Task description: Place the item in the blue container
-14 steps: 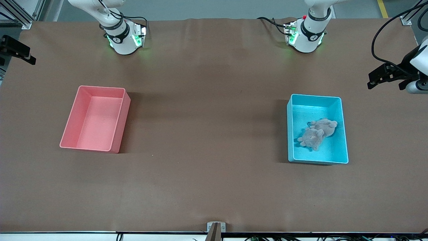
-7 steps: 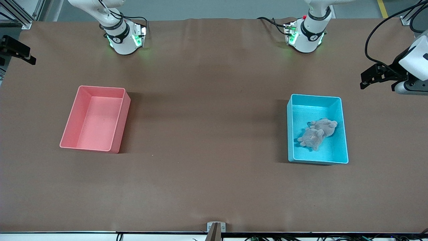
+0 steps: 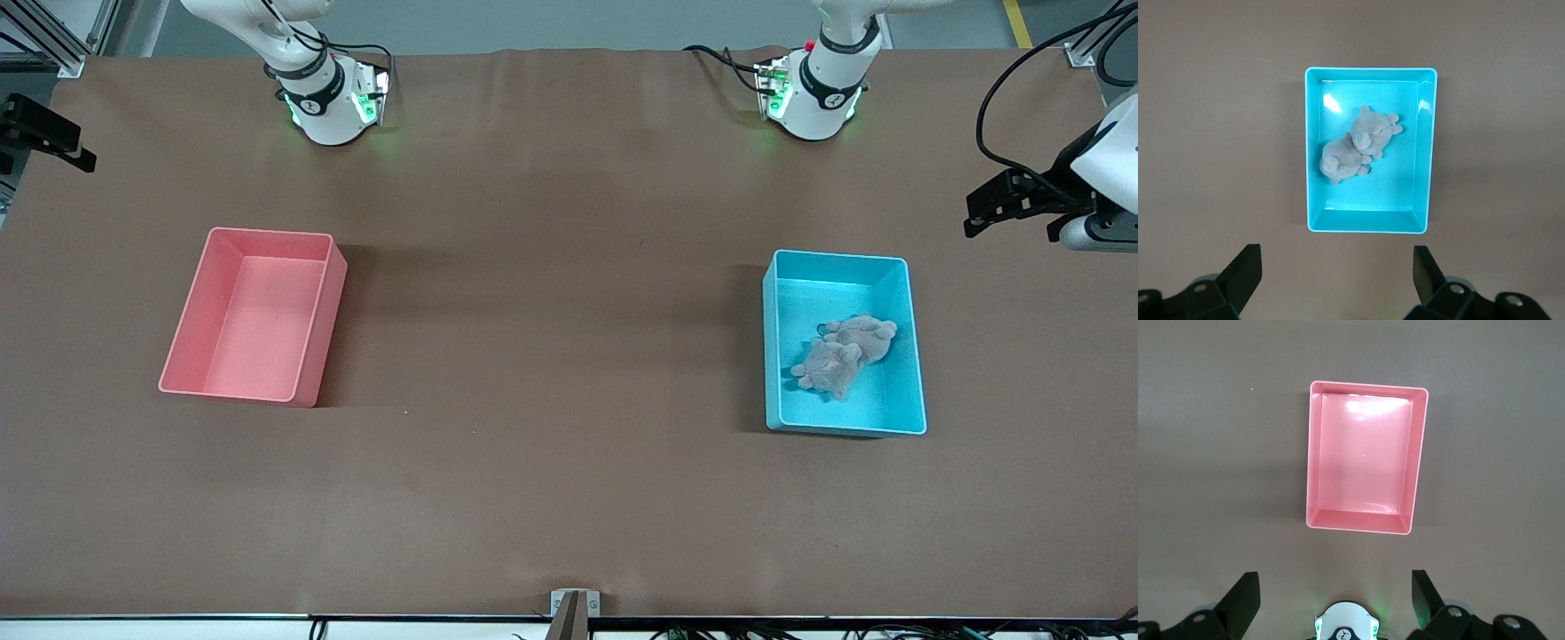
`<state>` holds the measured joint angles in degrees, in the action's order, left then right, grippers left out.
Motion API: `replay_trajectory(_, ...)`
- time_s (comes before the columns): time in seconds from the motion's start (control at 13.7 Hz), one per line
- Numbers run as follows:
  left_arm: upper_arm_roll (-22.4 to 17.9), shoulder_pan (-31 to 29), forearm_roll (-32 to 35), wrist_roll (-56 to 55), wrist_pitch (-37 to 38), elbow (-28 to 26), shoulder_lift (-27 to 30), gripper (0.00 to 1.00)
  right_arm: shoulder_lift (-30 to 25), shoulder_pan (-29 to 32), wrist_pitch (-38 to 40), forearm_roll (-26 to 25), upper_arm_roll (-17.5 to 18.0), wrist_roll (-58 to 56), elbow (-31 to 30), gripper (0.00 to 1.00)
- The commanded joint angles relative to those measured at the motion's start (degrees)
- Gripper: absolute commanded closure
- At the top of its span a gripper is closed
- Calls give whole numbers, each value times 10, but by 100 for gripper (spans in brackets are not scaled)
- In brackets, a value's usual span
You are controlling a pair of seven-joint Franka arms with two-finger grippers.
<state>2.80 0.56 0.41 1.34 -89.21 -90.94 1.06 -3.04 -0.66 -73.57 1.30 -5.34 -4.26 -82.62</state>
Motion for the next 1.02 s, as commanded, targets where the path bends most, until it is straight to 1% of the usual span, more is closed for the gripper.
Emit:
replay_trajectory(0.0, -5, 1, -5, 2, 11, 15, -5, 0, -12, 4, -2, 3, 3, -1, -14, 0)
replay_trajectory(0.95, -6, -3, -8, 5, 11, 20, 1, 0, -12, 4, -2, 3, 3, -1, -14, 0)
